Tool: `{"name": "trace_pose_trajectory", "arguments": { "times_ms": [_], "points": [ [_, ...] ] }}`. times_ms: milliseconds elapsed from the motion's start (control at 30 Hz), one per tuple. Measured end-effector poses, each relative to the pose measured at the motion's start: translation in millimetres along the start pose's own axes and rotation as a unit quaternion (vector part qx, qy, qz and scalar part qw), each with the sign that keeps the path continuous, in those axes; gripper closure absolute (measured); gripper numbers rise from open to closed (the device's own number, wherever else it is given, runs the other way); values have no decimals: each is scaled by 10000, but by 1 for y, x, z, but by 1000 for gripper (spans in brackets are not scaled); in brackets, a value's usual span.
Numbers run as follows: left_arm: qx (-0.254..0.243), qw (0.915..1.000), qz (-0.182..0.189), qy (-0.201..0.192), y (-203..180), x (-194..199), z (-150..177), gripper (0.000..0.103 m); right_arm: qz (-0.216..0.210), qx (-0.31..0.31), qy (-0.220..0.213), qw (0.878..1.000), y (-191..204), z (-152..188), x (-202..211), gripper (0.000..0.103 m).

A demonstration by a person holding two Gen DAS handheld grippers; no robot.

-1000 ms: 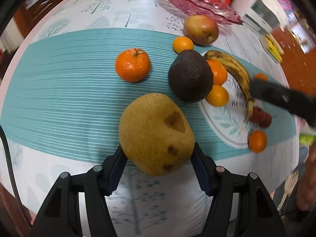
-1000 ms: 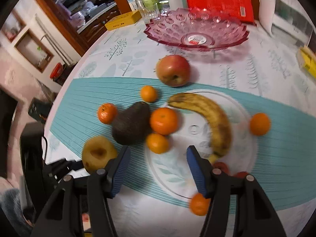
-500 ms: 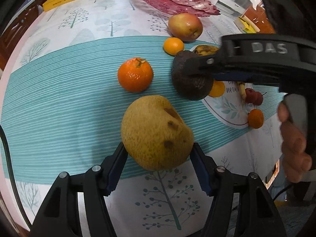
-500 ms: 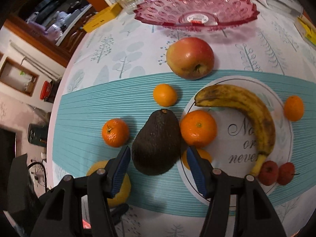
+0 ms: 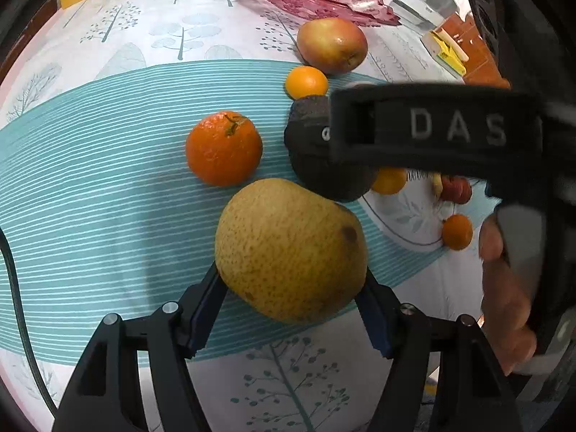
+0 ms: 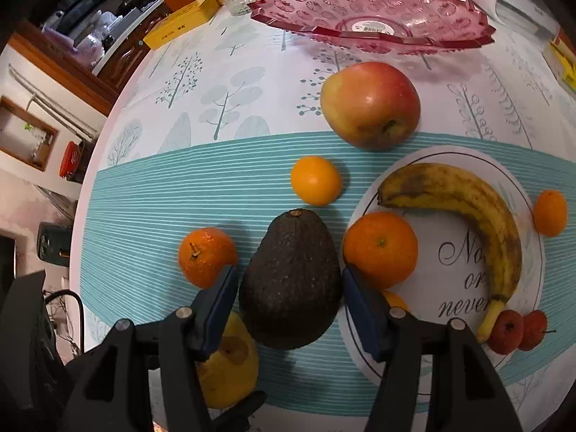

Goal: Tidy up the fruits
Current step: 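Grasp the avocado with the right gripper while the left gripper holds the pear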

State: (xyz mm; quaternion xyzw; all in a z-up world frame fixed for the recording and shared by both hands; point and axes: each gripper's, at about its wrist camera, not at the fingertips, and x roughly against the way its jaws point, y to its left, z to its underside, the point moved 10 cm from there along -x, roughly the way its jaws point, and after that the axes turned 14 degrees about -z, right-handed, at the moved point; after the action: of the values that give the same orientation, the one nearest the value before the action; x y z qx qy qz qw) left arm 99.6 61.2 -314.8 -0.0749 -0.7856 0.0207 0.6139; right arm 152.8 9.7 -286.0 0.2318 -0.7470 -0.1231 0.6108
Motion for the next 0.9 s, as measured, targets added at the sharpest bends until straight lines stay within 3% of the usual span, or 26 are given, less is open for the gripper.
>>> {"name": "trace_pose_trajectory", "arguments": {
  "times_ms": [267, 633, 900],
  "points": [
    [313, 9991, 115, -254, 5, 4, -10, 38, -447, -93, -72, 9989, 0, 4, 2, 46],
    [160, 9974, -68, -698, 5, 18, -4, 39, -759, -79, -149, 9970, 2, 11, 15, 46],
    [209, 9981, -261, -508, 6, 7, 0, 36, -673, 116, 7, 9977, 5, 19, 10, 46]
  ]
}}
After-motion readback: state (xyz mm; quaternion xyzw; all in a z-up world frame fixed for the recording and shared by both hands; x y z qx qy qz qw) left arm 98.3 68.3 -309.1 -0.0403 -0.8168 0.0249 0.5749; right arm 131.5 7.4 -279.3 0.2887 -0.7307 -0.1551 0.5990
